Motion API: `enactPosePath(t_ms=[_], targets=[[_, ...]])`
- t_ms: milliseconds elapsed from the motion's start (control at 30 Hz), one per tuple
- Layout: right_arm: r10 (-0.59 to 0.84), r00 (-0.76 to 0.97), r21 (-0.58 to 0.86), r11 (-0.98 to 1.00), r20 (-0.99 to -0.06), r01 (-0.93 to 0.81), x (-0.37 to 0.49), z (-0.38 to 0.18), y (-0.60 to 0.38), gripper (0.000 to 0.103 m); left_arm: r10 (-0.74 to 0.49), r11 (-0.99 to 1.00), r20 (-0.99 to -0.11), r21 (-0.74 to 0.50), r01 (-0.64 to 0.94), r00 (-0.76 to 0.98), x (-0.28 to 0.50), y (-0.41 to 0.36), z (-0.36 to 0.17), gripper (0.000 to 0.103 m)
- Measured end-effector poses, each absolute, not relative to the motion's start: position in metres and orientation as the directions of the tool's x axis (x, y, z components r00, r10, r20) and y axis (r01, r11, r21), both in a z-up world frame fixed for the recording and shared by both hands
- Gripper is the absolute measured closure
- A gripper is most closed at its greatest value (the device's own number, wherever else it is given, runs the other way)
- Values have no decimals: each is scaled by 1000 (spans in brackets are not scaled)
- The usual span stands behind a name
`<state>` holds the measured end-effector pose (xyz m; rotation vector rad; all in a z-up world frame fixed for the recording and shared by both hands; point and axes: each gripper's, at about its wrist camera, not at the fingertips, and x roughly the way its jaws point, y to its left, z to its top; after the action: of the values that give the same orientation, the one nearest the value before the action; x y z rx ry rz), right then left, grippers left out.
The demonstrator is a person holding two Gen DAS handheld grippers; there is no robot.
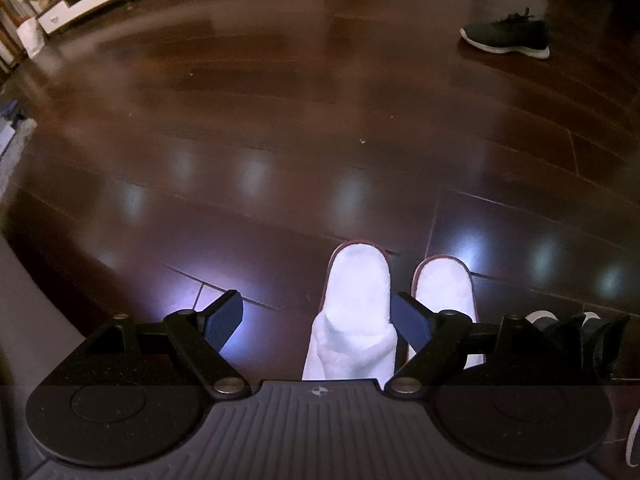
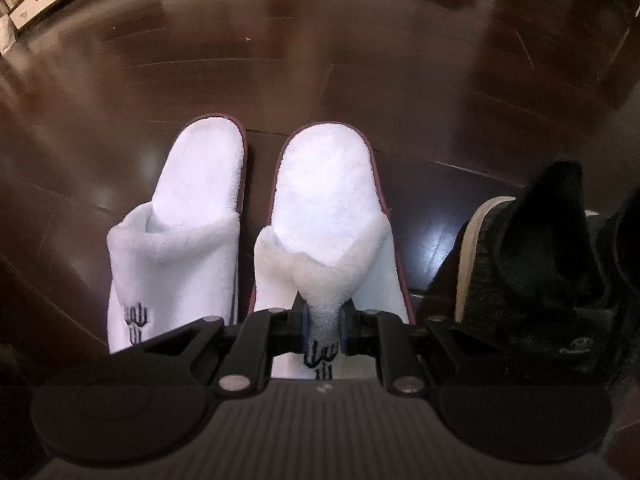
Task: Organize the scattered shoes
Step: 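Lower the slipper beside the other slipper next to the sneakers with the right gripper, then open the right gripper and withdraw both grippers from the slippers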
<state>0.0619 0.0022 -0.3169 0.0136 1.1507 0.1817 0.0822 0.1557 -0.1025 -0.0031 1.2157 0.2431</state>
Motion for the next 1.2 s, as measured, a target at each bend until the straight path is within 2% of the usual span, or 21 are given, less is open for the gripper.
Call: enactPosePath(t_ms=[233, 600, 967, 1067, 1133, 1200], targets=[[131, 388, 89, 988, -912, -127, 66, -325, 8, 86, 180, 974, -930, 121, -193, 321, 84, 156, -102, 17], [158, 355, 191, 980, -922, 61, 63, -345, -2, 85, 158, 976, -930, 96, -197, 331, 85, 151, -97, 17], [157, 351, 197, 977, -923, 81, 62, -348, 4, 82, 151, 977, -931, 90, -193, 332, 88, 148, -97, 17], [168, 342, 209, 974, -925, 87, 60, -347, 2, 74, 150, 977, -932, 88, -197, 329, 86, 148, -97, 17], [180, 335, 220, 971, -925, 88, 59, -345, 0, 64, 149, 976, -932, 84, -201, 331, 85, 148, -96, 17], [194, 334, 232, 970, -922, 77, 59, -342, -1, 62, 146, 976, -931, 80, -203, 334, 85, 147, -94, 17]])
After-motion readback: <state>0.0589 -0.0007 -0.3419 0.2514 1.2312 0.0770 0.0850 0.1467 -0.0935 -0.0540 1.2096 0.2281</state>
